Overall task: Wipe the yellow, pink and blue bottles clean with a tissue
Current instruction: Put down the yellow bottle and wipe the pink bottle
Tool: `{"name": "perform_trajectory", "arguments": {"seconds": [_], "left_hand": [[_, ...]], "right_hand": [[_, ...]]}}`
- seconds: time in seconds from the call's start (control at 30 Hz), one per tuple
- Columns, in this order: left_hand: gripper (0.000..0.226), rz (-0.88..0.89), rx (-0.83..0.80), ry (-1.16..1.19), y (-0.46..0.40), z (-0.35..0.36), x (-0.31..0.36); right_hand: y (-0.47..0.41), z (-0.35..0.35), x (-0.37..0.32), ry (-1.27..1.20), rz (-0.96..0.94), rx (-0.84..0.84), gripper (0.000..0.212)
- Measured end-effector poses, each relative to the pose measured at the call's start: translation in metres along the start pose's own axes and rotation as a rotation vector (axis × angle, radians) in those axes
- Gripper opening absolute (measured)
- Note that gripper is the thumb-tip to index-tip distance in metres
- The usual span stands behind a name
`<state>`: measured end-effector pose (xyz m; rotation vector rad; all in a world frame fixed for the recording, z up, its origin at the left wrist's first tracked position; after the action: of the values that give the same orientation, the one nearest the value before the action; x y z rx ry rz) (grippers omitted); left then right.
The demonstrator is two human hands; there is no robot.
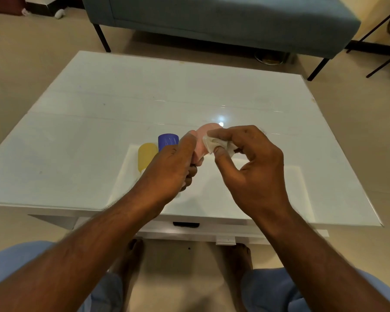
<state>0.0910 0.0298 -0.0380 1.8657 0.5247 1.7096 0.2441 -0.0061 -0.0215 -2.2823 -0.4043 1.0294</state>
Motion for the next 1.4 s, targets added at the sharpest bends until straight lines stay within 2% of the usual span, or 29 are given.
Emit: {"name": "perform_trajectory", "arguments": {"seconds": [0.1,0.17,0.27,0.33,0.43,0.6,0.73,0.87,0.93,1.07,1.2,1.4], "left_hand": [[0.051,0.142,0.073,-0.078,0.010,-0.002,0.002],[0.052,0.184,0.032,-0.080,0.011,-0.001,0.000],[0.054,0.153,-0.087,-0.038,0.010,0.001,-0.001],[0.055,0.139,-0.133,0.022,0.011,0.002,0.002],[0.053,0.101,-0.164,0.112,0.013,0.001,0.005],[0.050,0.049,-0.294,0.132,0.012,0.007,0.000],[0.046,0.068,-0.218,0.102,0.008,0.004,0.003],[0.049,0.095,-0.203,-0.016,0.012,0.004,-0.001],[0.049,0.096,-0.211,-0.017,0.016,0.006,-0.002],[0.048,0.054,-0.154,0.009,0.011,0.004,-0.003],[0.050,0.036,-0.211,-0.025,0.015,0.008,-0.004],[0.049,0.096,-0.121,-0.019,0.014,0.003,0.001]], "right_hand": [[0.005,0.005,-0.012,-0.001,-0.111,-0.053,0.025],[0.000,0.000,-0.008,-0.045,-0.025,0.006,0.023],[-0.010,-0.011,0.013,-0.063,0.240,0.126,0.018],[-0.006,-0.008,0.009,-0.075,0.230,0.123,0.016],[0.008,0.005,-0.015,-0.113,0.097,0.004,0.019],[-0.006,-0.005,0.010,-0.185,0.337,0.139,0.018],[0.003,0.001,-0.006,-0.280,0.299,-0.019,0.016],[-0.005,-0.008,0.013,-0.273,0.385,0.057,0.015],[-0.005,-0.009,0.012,-0.257,0.360,0.047,0.016],[0.003,-0.003,-0.005,-0.161,0.162,-0.082,0.011],[-0.007,-0.014,0.016,-0.075,0.235,0.055,0.014],[0.006,-0.002,-0.007,-0.194,0.124,-0.061,0.016]]}}
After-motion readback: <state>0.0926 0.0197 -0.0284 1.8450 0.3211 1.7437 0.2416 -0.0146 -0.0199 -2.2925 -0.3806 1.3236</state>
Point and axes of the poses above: each hand's wrist, its own y-axis away from the middle knuckle, its own z-axis out of the palm, x = y × z, the point moved 2 cm from there along -y, towards the middle knuckle, and after that the axes turned 11 degrees about -z, right-handed, at the moved point
